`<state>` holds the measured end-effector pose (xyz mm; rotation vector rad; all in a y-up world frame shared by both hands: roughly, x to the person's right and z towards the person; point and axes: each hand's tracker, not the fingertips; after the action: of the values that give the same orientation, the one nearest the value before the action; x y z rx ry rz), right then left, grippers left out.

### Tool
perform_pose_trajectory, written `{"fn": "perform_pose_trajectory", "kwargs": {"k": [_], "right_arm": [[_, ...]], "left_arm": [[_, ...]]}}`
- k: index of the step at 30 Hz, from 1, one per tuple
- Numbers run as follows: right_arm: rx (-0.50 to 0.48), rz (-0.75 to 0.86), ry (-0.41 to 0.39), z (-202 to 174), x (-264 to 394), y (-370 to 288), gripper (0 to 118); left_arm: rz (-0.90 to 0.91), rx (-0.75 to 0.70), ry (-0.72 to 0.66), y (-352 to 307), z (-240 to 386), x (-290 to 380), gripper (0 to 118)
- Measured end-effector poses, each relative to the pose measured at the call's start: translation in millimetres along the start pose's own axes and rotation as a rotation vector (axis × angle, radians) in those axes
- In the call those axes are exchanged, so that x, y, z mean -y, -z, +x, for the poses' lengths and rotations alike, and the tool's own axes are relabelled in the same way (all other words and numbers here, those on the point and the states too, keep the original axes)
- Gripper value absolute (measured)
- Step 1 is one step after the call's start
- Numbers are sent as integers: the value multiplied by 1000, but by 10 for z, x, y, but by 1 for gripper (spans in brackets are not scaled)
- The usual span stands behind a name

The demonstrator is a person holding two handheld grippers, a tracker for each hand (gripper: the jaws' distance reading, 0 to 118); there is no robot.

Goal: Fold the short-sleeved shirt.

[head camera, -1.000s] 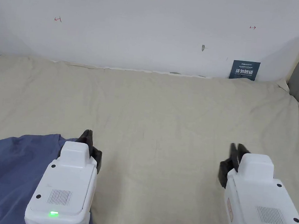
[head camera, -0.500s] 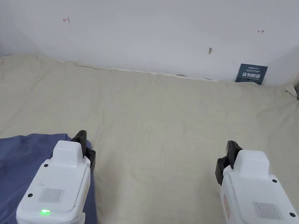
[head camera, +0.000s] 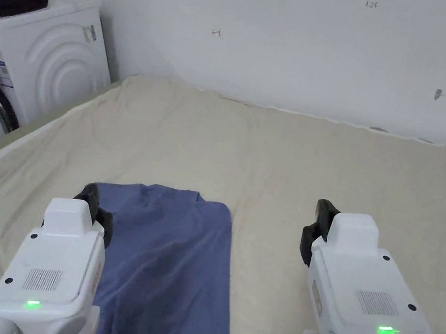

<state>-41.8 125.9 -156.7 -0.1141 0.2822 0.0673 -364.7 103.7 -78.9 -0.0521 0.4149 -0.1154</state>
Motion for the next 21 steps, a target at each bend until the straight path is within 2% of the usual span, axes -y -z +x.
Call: {"fn": "perform_pose_trajectory", "kwargs": {"k": [5, 9, 18, 20, 21], "right_arm": [[-65, -4, -7, -288, 0, 75, 1], [-83, -10, -7, -341, 4, 67, 1], [-21, -30, -25, -52, 46, 6, 1], [3, -40, -32, 49, 64, 10, 1], [18, -45, -37, 97, 73, 0, 1]], "left_arm": [[-21, -68, 2, -68, -358, 71, 0], [-60, -68, -19, -59, -463, 109, 0], [-322, 136, -94, 414, -220, 144, 4], [-346, 169, -134, 543, -141, 181, 36], [-379, 187, -144, 621, -105, 211, 58]]}}
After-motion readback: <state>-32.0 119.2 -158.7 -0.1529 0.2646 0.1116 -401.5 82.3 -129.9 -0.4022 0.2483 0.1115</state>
